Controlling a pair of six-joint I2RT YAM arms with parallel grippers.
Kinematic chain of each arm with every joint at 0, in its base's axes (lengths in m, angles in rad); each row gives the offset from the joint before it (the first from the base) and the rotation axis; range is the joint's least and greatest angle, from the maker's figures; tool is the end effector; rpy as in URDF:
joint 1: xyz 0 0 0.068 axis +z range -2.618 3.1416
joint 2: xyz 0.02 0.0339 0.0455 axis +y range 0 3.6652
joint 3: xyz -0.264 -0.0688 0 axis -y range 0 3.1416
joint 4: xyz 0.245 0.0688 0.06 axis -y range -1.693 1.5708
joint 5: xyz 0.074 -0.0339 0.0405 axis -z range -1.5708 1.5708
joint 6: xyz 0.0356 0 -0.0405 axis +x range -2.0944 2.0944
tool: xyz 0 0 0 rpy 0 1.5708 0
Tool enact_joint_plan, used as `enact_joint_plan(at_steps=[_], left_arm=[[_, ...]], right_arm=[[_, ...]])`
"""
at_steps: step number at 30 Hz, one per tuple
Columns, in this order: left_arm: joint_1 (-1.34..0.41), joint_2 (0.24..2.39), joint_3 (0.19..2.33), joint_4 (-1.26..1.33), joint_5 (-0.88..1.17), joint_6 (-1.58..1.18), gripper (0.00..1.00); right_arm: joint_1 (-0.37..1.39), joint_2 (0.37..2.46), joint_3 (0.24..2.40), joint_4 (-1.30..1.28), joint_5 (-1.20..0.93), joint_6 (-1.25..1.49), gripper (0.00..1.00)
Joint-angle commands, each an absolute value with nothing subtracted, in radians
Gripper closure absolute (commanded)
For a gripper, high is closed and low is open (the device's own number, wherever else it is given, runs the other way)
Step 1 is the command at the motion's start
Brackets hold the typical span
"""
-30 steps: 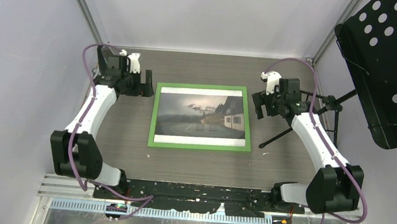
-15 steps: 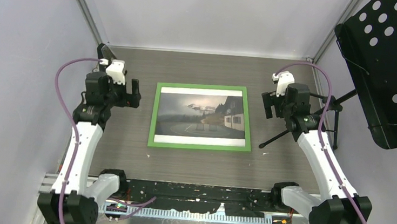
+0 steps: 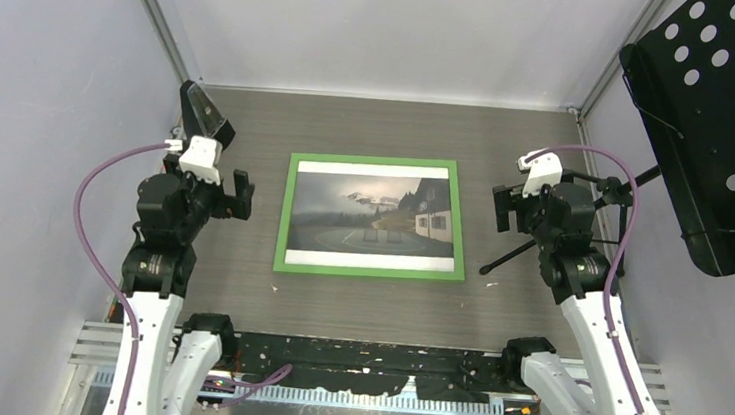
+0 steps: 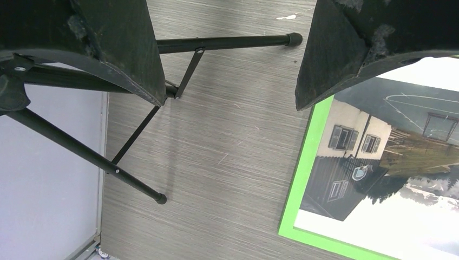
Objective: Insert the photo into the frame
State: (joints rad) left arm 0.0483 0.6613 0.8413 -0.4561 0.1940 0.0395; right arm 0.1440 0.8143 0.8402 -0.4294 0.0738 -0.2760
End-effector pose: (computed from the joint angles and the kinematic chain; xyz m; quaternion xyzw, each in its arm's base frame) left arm 0.1469 0.0002 0.3488 0.0549 0.7942 -0.0508 0.6030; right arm 0.1814 0.0236 0.3288 -0.1539 0.8198 -0.0670 0.5475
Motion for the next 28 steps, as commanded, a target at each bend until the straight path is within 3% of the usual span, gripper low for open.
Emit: enact_joint_plan(at_steps=[1,28], left_arm=[[0.054,0.646,0.796,-0.359,0.228,0.051,0.00],[0.058,0.659,0.748,-0.330,0.245,0.078,0.00]], right_arm=[[0.146,0.811,0.827,-0.371,0.063,-0.273,0.05],[0.117,0.729,0.772,-0.311,0.107,-0.312,0.05]])
